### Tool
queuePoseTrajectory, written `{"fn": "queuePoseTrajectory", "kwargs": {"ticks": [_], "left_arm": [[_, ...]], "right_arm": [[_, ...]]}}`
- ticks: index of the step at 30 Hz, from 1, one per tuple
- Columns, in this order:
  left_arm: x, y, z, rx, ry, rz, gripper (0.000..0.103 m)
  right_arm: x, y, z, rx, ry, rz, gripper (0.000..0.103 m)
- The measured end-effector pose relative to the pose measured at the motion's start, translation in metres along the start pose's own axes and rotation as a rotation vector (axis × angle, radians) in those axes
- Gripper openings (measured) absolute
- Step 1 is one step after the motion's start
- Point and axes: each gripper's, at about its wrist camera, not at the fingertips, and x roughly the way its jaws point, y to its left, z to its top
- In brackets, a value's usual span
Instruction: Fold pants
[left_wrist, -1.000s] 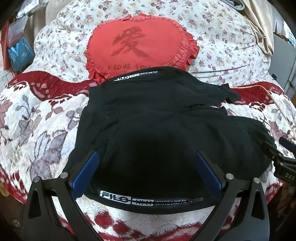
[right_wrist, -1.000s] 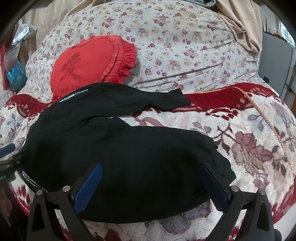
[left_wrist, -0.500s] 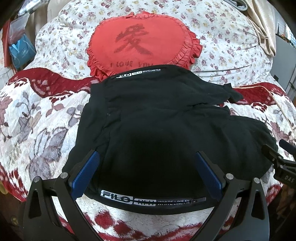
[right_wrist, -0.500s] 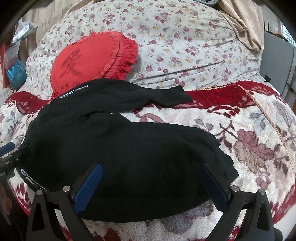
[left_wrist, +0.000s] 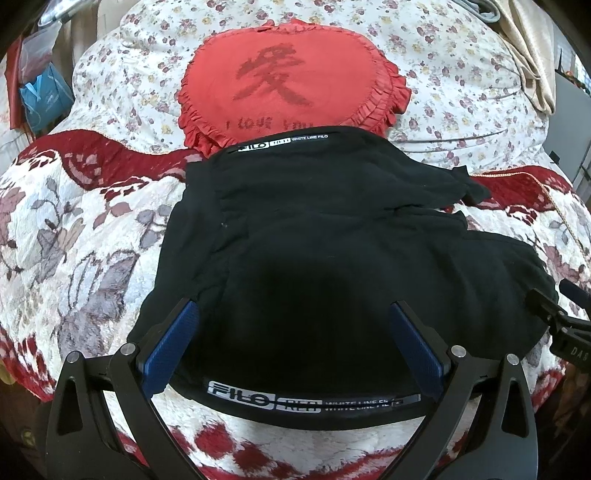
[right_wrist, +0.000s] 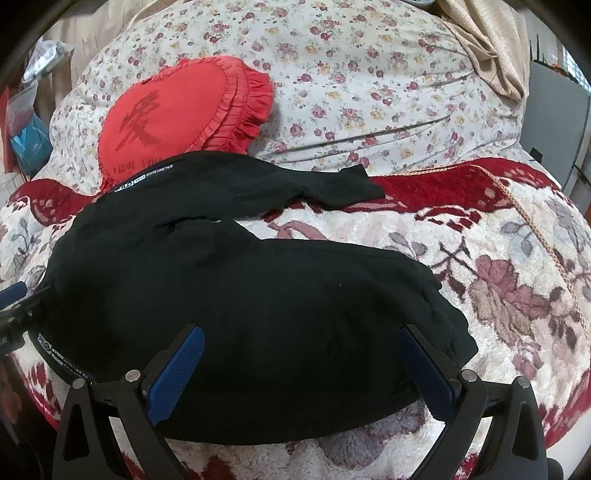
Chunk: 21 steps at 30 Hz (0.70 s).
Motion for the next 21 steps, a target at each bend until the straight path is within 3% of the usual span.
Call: {"fn": "queuePoseTrajectory", "kwargs": {"ticks": [12,17,21], "left_arm": [[0.002,0.029,0.001,-0.037,0.009,0.041,0.102],[0.006,0.046,0.017,-0.064,0.016,0.040,0.102],[0.009,0.052,0.030,-0.052,0.004,0.079,0.102]], "right_arm": [[0.006,-0.014,0.006,0.003,0.008,-0.019,0.103],[0.011,-0.013,0.026,-0.025,-0.005,0.039,0.103],[0.024,-0.013,0.045,-0.041,-0.002,0.058,0.103]]}}
